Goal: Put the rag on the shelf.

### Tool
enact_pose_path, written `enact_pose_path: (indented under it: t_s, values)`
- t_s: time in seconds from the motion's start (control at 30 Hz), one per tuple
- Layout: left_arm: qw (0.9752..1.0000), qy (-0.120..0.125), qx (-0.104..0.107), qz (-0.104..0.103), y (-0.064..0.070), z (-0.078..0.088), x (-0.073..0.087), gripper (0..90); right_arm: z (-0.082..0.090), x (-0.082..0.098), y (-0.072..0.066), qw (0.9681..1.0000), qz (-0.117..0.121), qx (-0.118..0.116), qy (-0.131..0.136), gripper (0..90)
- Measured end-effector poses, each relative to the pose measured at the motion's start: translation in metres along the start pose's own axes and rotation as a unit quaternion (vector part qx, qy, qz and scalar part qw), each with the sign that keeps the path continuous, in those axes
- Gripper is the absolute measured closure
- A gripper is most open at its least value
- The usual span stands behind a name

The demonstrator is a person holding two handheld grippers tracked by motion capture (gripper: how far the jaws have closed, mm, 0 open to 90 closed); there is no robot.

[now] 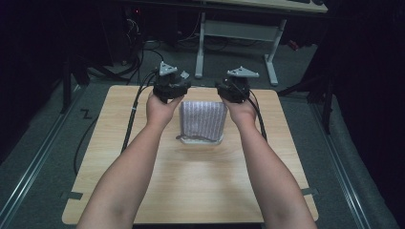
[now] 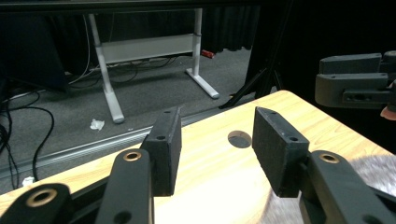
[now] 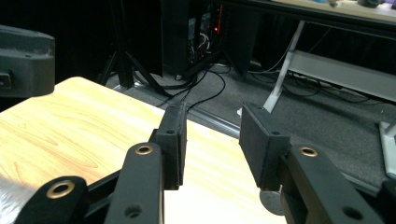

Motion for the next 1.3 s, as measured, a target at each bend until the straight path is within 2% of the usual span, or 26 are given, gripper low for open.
enact_pose_path:
  t_s: [0.17, 0.47, 0.57, 0.63, 0.73, 0.77, 0.93, 1.03, 1.2, 1.3]
  values:
    - [0.9999, 0.010, 0.000, 0.004, 0.005, 0.013, 0.001, 51.0, 0.008, 0.002, -0.004, 1.0000, 0.002, 0.000, 0.005, 59.4]
    - [0.9998, 0.017, 0.006, 0.001, 0.014, 0.040, 0.001, 48.8, 0.033, 0.008, -0.011, 0.9999, -0.005, -0.005, 0.014, 55.9]
    - [0.9998, 0.016, 0.009, 0.001, 0.018, 0.049, 0.002, 47.5, 0.044, 0.011, -0.013, 0.9998, -0.001, -0.005, 0.018, 54.8]
    - [0.9997, 0.021, 0.012, 0.008, 0.020, 0.059, 0.003, 46.3, 0.054, 0.013, -0.016, 0.9997, 0.017, 0.002, 0.018, 53.6]
    - [0.9997, 0.021, 0.008, -0.012, 0.026, 0.069, 0.009, 45.7, 0.061, 0.014, -0.018, 0.9996, 0.016, -0.002, 0.022, 53.3]
    - [0.9996, 0.024, 0.011, -0.011, 0.027, 0.072, 0.010, 45.3, 0.067, 0.015, -0.019, 0.9995, 0.016, -0.003, 0.025, 53.1]
    - [0.9995, 0.027, 0.017, -0.004, 0.025, 0.082, 0.017, 44.2, 0.077, 0.019, -0.021, 0.9995, 0.016, -0.004, 0.027, 53.0]
    - [0.9994, 0.028, 0.018, -0.010, 0.026, 0.087, 0.019, 44.0, 0.082, 0.024, -0.022, 0.9995, 0.010, -0.004, 0.031, 53.0]
    - [0.9995, 0.020, 0.019, -0.016, 0.024, 0.092, 0.029, 43.9, 0.088, 0.033, -0.024, 0.9994, 0.023, -0.001, 0.027, 52.9]
    - [0.9995, 0.015, 0.023, -0.016, 0.021, 0.094, 0.037, 44.0, 0.092, 0.039, -0.024, 0.9995, 0.022, -0.002, 0.024, 52.7]
Point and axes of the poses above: each handheld gripper's, and its own axes: z roughly backward along the jaws, x roughly out of its underside, y roughly to its right, the point moved 5 cm from there along -z, roughly forward along the jaws, and after that the axes turned 4 degrees about -x, right-handed, at the moved point
